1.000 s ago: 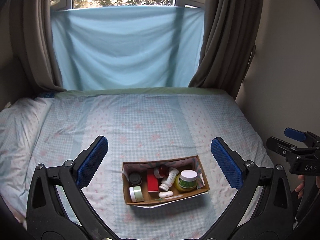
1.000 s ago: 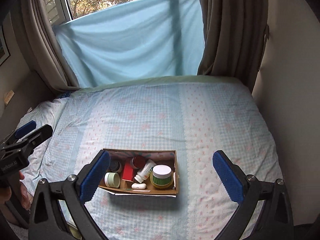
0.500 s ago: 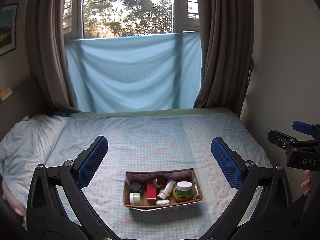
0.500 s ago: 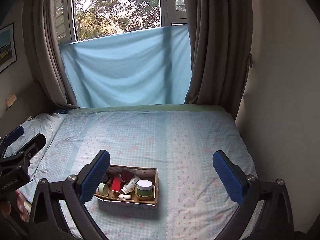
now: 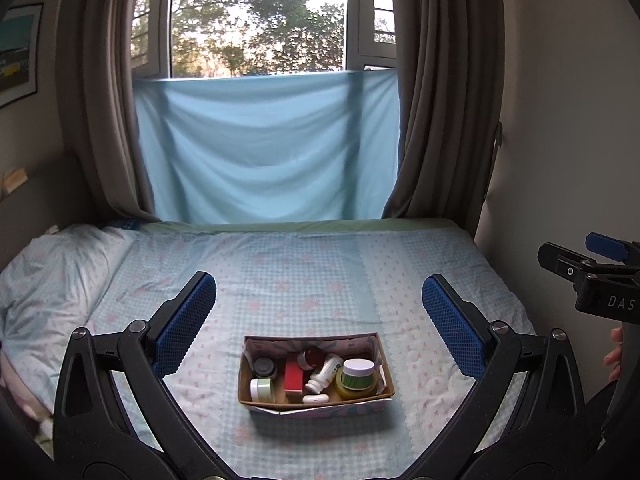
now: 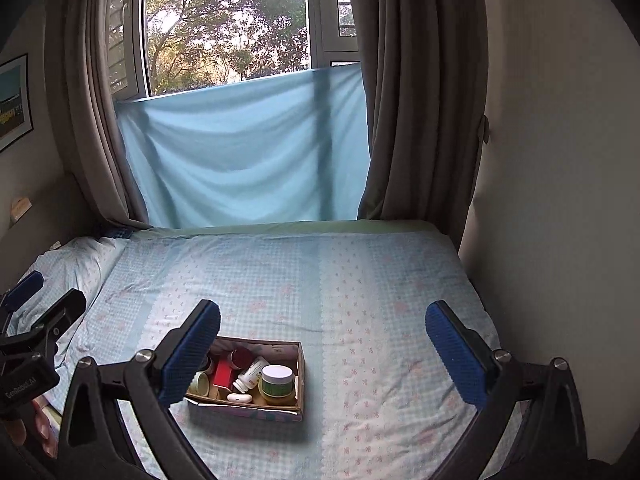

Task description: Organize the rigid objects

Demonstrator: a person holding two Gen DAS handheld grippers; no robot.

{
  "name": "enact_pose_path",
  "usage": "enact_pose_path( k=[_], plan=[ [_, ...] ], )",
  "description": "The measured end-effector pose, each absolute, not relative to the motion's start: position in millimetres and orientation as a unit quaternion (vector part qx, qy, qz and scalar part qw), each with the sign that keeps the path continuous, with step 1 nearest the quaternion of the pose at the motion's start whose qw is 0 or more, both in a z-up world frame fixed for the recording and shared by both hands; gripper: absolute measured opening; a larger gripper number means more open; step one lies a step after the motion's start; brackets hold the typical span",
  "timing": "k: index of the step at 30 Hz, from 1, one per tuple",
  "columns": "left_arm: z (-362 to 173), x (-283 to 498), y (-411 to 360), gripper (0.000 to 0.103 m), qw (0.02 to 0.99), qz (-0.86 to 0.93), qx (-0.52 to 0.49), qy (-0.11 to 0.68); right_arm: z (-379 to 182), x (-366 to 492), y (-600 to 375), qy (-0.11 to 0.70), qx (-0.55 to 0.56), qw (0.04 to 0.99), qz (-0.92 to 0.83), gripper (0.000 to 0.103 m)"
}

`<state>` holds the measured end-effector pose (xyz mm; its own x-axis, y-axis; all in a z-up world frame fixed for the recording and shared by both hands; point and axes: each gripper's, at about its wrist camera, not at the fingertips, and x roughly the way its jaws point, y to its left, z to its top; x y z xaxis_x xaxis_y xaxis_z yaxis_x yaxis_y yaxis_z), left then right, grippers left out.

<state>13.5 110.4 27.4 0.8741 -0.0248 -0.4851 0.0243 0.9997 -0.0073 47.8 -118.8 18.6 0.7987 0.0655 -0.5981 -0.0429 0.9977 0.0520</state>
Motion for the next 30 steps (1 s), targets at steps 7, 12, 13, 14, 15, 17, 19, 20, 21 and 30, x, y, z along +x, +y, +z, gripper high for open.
enact_pose_path(
  k=[7, 12, 13, 14, 15, 17, 19, 20, 21, 30],
  plan=[
    [26.8, 9.1, 114.2, 0.103, 0.968, -0.004, -0.007, 0.249, 20.5, 43.7, -116.7, 0.313, 0.011, 0.949, 0.029, 0.102],
    [26.0, 6.7, 113.7, 0.103, 0.969, -0.003, -0.005, 0.247, 21.3, 41.1, -116.6, 0.311, 0.010, 0.950, 0.026, 0.102],
    [26.3, 6.7, 113.7, 0.103, 0.969, -0.003, -0.004, 0.247, 21.5, 41.0, -116.4, 0.310, 0.010, 0.950, 0.025, 0.102],
    [26.2, 6.6, 113.5, 0.103, 0.969, -0.002, -0.004, 0.246, 21.8, 40.6, -116.3, 0.310, 0.010, 0.950, 0.024, 0.102],
    [26.0, 6.4, 113.4, 0.103, 0.969, -0.003, -0.004, 0.246, 22.2, 40.5, -116.1, 0.309, 0.010, 0.951, 0.023, 0.102],
    [26.2, 6.9, 113.1, 0.103, 0.969, -0.003, -0.003, 0.245, 22.8, 40.1, -115.6, 0.308, 0.010, 0.951, 0.022, 0.102],
    [25.8, 7.1, 112.5, 0.103, 0.969, -0.004, -0.004, 0.245, 23.2, 40.4, -115.5, 0.307, 0.010, 0.951, 0.021, 0.102],
    [25.5, 7.4, 111.9, 0.103, 0.969, -0.004, -0.003, 0.245, 23.2, 40.4, -115.2, 0.307, 0.009, 0.951, 0.020, 0.102],
    [25.2, 7.6, 111.1, 0.103, 0.970, -0.004, -0.002, 0.245, 23.3, 40.6, -114.8, 0.306, 0.008, 0.952, 0.020, 0.102],
    [26.2, 9.6, 106.2, 0.103, 0.970, -0.017, -0.002, 0.242, 25.5, 46.5, -118.9, 0.301, 0.007, 0.954, 0.013, 0.102]
  ],
)
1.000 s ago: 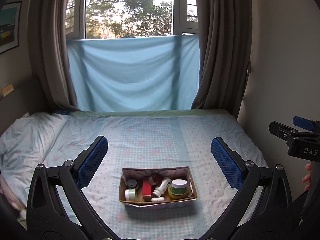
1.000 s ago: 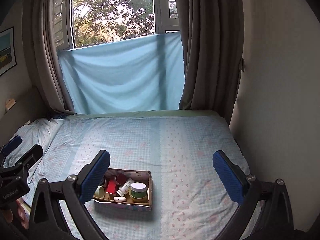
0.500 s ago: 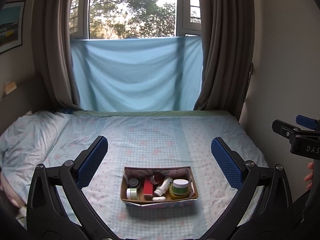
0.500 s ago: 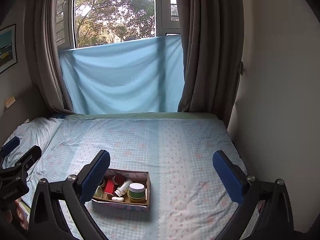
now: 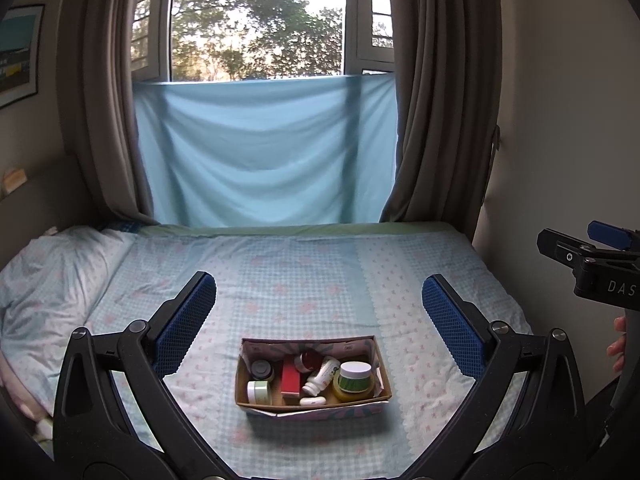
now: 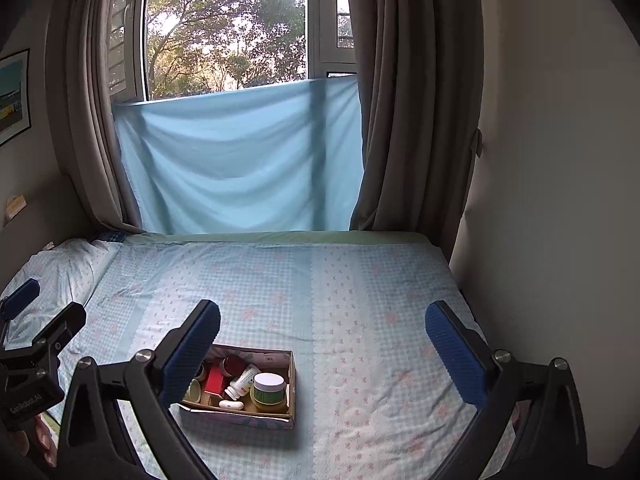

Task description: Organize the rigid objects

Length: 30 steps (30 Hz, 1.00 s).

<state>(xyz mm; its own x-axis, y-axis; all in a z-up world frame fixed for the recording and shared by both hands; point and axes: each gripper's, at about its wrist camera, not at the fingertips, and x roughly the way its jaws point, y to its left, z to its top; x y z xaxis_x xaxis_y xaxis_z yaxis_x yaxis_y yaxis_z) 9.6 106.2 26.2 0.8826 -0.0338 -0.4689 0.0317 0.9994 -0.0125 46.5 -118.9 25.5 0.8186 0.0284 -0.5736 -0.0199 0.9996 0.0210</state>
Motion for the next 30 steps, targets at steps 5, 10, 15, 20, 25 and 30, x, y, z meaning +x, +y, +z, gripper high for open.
enact_pose_path(
  k=[5, 10, 15, 20, 25, 30],
  plan=[
    [27.1, 9.6, 104.5, 0.103, 0.971, -0.019, -0.001, 0.237, 27.5, 48.2, -119.7, 0.299, 0.006, 0.954, 0.010, 0.102],
    [28.1, 9.9, 105.2, 0.103, 0.972, -0.020, -0.003, 0.234, 27.9, 48.3, -120.8, 0.297, 0.007, 0.955, 0.007, 0.102],
    [29.6, 9.9, 106.8, 0.103, 0.974, -0.012, -0.003, 0.224, 28.7, 49.4, -121.4, 0.296, 0.007, 0.955, 0.005, 0.102],
    [32.0, 10.3, 107.1, 0.103, 0.978, 0.008, 0.006, 0.210, 31.6, 51.8, -120.8, 0.294, 0.006, 0.956, 0.002, 0.102],
    [36.9, 8.3, 110.9, 0.103, 0.982, 0.016, 0.005, 0.190, 36.0, 56.3, -117.7, 0.291, 0.002, 0.957, 0.004, 0.102],
    [34.7, 20.9, 115.5, 0.103, 0.978, 0.017, 0.004, 0.210, 34.8, 63.4, -116.8, 0.297, 0.009, 0.955, 0.007, 0.102]
  ],
)
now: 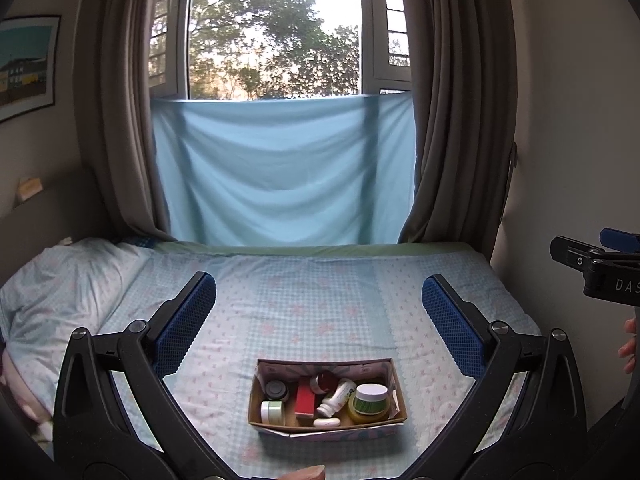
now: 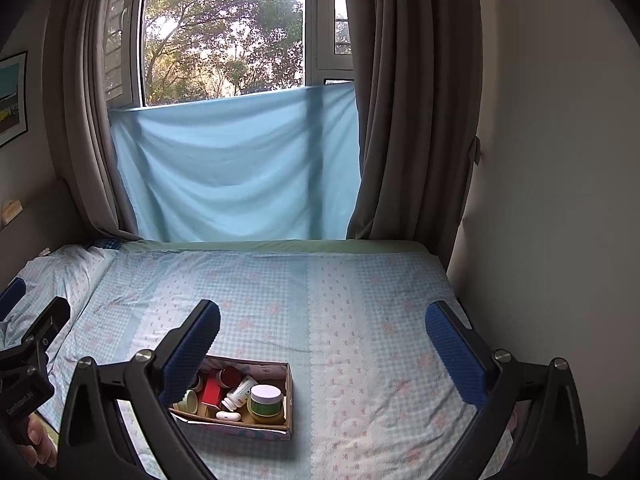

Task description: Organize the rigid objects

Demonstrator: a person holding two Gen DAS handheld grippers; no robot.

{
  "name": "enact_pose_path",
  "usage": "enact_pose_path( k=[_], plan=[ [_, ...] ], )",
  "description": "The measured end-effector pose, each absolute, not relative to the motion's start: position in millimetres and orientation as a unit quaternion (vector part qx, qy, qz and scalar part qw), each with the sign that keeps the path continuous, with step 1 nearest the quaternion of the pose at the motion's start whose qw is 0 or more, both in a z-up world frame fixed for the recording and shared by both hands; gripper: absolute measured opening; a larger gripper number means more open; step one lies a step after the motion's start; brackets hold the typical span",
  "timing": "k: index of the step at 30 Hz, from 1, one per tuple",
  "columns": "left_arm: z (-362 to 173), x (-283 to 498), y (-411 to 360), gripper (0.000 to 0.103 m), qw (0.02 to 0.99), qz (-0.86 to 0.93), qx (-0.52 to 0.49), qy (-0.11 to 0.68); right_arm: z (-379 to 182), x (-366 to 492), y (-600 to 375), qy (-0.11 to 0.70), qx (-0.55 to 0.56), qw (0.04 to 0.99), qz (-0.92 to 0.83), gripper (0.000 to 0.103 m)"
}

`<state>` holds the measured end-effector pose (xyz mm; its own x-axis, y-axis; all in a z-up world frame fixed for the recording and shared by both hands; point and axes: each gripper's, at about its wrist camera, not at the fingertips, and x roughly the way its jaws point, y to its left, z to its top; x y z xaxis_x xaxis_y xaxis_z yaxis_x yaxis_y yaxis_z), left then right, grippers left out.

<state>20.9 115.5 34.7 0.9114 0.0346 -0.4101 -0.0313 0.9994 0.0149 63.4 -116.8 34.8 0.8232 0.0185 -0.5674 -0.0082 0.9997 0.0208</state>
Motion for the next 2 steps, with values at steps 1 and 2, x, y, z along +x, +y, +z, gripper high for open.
enact_pose_path(
  k=[1, 2],
  plan=[
    [33.4, 23.6, 115.6, 0.103, 0.977, 0.016, 0.007, 0.214, 33.2, 65.4, -116.4, 0.301, 0.009, 0.953, 0.007, 0.102],
    [32.3, 26.4, 115.5, 0.103, 0.976, 0.017, 0.010, 0.217, 31.2, 66.6, -115.3, 0.306, 0.008, 0.952, 0.007, 0.102]
  ],
)
